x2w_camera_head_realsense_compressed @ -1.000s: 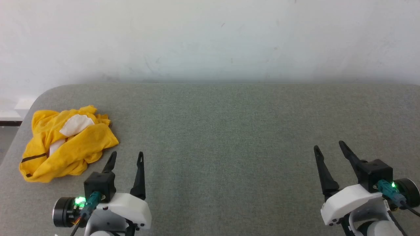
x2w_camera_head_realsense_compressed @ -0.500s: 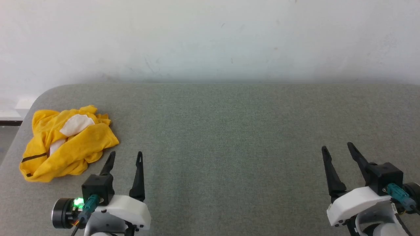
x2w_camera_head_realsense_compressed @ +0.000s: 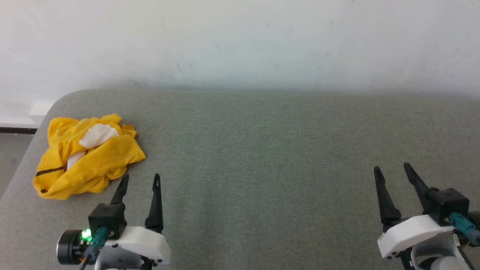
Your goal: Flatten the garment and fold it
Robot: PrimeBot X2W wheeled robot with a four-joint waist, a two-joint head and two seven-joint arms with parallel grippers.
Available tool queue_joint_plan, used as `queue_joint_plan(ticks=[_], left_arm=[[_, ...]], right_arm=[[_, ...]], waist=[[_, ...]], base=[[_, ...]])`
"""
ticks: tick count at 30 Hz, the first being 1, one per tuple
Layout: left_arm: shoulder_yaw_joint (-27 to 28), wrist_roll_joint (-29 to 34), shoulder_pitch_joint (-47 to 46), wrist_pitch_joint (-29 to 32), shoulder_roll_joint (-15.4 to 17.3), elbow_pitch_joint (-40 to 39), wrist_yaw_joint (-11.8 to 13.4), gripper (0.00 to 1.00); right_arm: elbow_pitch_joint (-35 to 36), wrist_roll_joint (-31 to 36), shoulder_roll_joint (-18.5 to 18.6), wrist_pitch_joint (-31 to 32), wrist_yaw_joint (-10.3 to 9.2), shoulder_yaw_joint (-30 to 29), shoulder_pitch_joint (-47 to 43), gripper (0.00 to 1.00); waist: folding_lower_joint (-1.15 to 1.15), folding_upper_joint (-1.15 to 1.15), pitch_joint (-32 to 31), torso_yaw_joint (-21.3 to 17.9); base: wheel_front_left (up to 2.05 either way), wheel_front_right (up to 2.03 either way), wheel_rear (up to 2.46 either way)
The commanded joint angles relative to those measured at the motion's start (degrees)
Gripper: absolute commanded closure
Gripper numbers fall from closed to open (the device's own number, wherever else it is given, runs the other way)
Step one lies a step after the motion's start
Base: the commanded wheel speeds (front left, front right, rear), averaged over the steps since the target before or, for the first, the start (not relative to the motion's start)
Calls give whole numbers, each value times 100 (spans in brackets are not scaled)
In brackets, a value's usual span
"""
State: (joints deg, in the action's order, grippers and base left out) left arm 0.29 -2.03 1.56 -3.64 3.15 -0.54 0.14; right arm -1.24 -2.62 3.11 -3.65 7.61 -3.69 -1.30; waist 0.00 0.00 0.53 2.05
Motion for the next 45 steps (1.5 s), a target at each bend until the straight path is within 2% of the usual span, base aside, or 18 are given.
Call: queue_joint_plan(ticks=[1, 45], left_arm=[[35, -30, 106, -67, -9, -28, 53, 0], [153, -369, 485, -582, -17, -15, 190, 0]], right_arm=[[-25, -50, -7, -67, -3, -36, -35, 0], [-444, -229, -15, -581, -8, 386, -78, 0]], waist=[[0, 0, 14, 84], [0, 0, -59, 1781]], base=[[0, 0, 0], [0, 0, 0]])
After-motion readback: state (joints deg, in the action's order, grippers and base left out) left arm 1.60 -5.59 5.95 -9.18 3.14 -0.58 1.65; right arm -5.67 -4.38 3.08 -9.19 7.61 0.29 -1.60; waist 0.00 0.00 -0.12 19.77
